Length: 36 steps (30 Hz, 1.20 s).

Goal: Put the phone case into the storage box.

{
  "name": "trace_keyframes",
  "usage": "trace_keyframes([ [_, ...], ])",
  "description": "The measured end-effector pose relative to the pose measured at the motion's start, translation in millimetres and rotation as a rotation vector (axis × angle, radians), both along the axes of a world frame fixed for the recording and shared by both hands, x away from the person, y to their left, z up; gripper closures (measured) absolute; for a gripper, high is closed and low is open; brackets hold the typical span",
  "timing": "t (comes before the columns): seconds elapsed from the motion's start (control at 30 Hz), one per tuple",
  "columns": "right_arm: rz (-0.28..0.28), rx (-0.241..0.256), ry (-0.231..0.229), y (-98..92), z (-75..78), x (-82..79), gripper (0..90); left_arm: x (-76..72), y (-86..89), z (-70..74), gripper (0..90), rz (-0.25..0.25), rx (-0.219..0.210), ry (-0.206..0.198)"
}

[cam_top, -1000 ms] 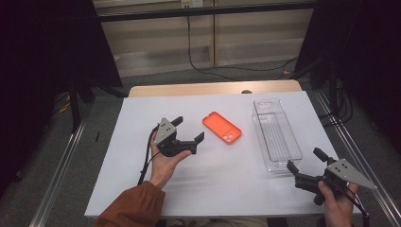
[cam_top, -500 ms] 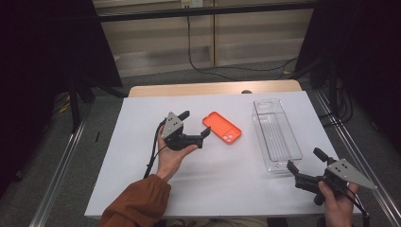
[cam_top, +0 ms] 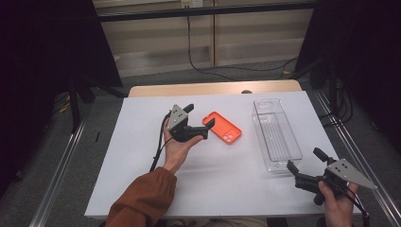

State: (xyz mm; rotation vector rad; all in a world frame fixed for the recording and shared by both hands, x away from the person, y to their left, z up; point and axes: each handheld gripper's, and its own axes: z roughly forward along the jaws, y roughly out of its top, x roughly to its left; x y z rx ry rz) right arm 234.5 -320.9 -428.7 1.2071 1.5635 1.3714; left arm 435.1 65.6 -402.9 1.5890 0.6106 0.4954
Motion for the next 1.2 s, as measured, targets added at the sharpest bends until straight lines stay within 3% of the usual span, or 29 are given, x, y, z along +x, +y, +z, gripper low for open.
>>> trace_keyframes([
  [0.3, 0.002, 0.003, -0.003, 0.4, 0.1, -0.5, 0.0, 9.2, -15.4, -0.8, 1.9, -0.020, 0.000, 0.002],
  [0.6, 0.004, 0.003, -0.003, 0.2, -0.1, -0.5, 0.0, 25.6, -26.7, -11.9, 3.0, -0.017, 0.013, 0.019],
  [0.77, 0.003, 0.002, -0.001, -0.1, -0.2, -0.8, 0.0, 33.3, -30.8, -10.8, 3.9, -0.007, 0.008, 0.006],
  [0.93, 0.006, 0.005, -0.002, 0.1, 0.0, -1.1, 0.0, 41.2, -34.3, -10.5, 5.9, -0.003, 0.031, -0.013],
  [1.2, 0.012, 0.006, 0.001, 1.0, -0.1, -1.1, 0.0, 52.4, -39.5, -19.0, 12.2, -0.005, -0.003, 0.014],
])
